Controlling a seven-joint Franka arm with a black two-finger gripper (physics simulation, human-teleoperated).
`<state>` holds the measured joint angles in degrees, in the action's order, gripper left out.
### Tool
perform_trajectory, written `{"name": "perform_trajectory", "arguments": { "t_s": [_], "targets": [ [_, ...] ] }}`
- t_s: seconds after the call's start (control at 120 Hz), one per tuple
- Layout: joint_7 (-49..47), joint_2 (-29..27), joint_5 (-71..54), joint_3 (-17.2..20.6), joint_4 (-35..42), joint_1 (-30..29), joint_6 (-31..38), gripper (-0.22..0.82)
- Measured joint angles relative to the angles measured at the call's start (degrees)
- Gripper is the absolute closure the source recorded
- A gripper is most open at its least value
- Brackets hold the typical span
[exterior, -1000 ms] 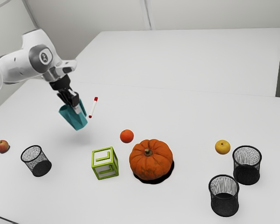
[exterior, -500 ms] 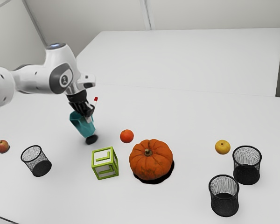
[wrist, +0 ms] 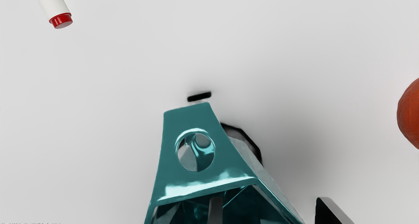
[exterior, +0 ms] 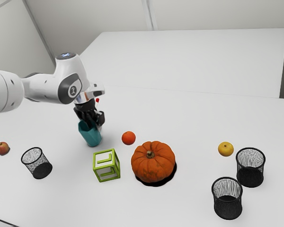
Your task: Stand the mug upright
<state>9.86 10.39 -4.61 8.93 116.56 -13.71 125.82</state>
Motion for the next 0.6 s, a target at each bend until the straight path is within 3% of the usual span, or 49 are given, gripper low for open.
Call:
{"name": "perform_trajectory", "arguments": {
  "t_s": [0.142,0.333,0.6],
  "targets": [
    [-1.15,-1.44,0.09,0.25,-0.02,-0.07,-0.27,0.18],
    [-2.07,-4.35,1.05,1.26,-4.32,0.07,-4.23,0.07],
    [-2.89,-4.57,3.15,1.46,-24.45,2.13,-19.36,0.02]
  ]
}}
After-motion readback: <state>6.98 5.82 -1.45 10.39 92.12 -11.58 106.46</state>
